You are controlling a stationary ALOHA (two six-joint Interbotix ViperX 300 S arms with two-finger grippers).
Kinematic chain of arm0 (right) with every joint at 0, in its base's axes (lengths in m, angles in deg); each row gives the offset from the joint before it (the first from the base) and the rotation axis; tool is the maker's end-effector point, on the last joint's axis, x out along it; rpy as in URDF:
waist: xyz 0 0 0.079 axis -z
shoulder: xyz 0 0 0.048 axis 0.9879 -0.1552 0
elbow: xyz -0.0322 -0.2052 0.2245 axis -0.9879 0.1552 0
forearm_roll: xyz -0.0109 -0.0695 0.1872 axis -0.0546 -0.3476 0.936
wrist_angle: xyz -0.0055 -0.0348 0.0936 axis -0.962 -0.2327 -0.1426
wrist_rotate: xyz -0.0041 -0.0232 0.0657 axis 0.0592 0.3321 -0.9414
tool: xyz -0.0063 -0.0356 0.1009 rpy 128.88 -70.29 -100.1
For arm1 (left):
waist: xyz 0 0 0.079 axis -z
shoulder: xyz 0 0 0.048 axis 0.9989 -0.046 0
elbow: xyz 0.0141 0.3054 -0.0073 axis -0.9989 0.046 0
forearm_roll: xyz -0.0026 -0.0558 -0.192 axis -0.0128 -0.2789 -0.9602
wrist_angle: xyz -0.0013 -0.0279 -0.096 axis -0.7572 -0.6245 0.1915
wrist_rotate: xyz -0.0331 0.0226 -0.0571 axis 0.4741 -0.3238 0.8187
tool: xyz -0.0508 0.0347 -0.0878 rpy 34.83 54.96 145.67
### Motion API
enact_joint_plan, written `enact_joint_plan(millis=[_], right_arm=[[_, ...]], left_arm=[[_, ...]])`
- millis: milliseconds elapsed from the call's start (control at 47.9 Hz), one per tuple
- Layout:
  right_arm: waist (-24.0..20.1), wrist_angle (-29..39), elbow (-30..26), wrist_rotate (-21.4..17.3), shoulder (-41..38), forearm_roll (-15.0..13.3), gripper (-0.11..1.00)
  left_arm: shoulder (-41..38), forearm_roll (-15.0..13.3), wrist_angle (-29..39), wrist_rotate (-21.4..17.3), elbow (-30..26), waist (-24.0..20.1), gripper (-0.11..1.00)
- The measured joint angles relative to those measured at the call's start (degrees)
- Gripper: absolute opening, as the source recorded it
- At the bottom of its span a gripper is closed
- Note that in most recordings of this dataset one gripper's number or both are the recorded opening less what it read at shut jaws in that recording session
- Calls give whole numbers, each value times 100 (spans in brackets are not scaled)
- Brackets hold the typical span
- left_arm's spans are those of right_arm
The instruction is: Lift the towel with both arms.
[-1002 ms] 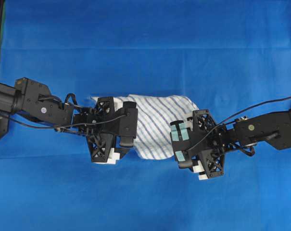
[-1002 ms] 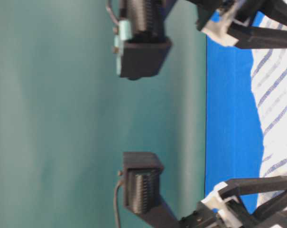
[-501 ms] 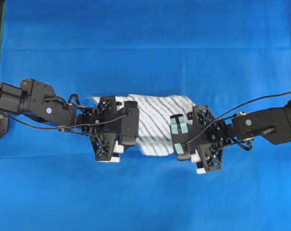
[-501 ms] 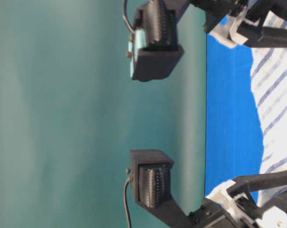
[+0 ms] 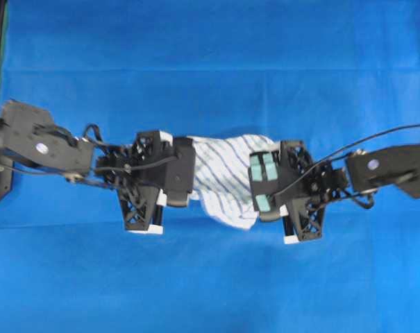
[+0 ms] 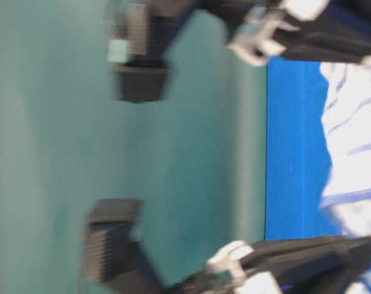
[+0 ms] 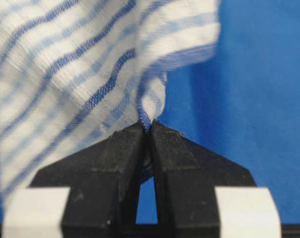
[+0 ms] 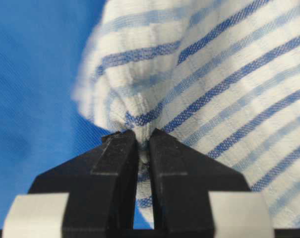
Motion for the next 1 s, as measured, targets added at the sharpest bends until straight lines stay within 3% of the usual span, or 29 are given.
enact_joint_plan(millis=[480,772,1002], right_arm=[[290,1934,-1116,-9,1758,-299,8],[316,2760,-2127,-9,2329,-729,8],[325,3050,-2725,-9,2487,-791,8]], left_arm=[[1529,9,2619,44,-1195,-246,2],[2153,44,3340,-18,-1916,-624,2],[2364,79,3621,-62,-2382,-650,2]])
